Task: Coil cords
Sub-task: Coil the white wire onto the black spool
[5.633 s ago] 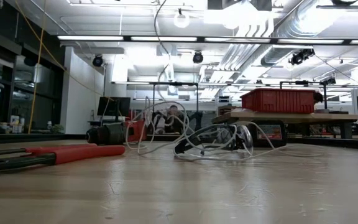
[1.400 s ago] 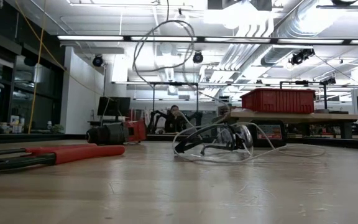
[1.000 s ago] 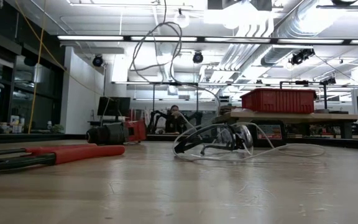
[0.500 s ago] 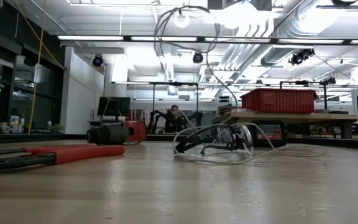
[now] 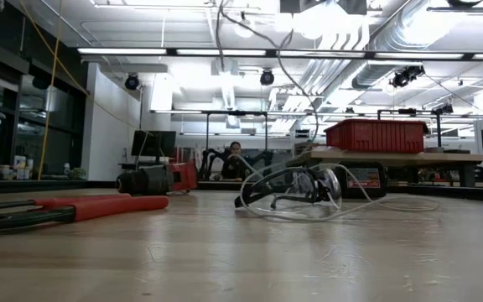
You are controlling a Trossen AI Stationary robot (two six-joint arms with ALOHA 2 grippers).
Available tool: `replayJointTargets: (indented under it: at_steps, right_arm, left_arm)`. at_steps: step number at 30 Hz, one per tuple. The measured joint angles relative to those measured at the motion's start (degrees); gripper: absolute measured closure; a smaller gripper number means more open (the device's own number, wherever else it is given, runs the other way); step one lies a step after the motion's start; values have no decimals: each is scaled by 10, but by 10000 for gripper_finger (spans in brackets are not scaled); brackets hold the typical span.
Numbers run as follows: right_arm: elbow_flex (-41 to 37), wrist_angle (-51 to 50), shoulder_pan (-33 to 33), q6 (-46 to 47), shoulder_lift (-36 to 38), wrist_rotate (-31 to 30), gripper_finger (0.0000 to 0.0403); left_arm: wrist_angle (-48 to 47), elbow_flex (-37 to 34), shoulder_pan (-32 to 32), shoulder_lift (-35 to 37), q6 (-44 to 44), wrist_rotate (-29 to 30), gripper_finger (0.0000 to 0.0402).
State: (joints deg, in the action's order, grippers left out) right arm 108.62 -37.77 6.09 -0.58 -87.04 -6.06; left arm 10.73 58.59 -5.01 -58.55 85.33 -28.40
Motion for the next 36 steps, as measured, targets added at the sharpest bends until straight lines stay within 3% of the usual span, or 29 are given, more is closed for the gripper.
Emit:
replayJointTargets:
  at_steps: [5, 15, 21, 28, 36]
  right_arm:
    - [0, 37, -21, -14, -19, 7, 403]
    - [0, 119, -41, -24, -65, 80, 403]
    - [0, 138, -46, -19, -78, 116, 403]
    - [0, 146, -46, -8, -79, 161, 403]
    - [0, 162, -43, 11, -78, 163, 403]
  left_arm:
    - [9, 0, 23, -14, 11, 0, 401]
    - [203, 0, 27, -88, 31, -1, 401]
    - [249, 17, 27, -121, 24, -3, 401]
    - [268, 103, 7, -150, -63, -21, 401]
    - [260, 155, -27, -156, -162, -16, 401]
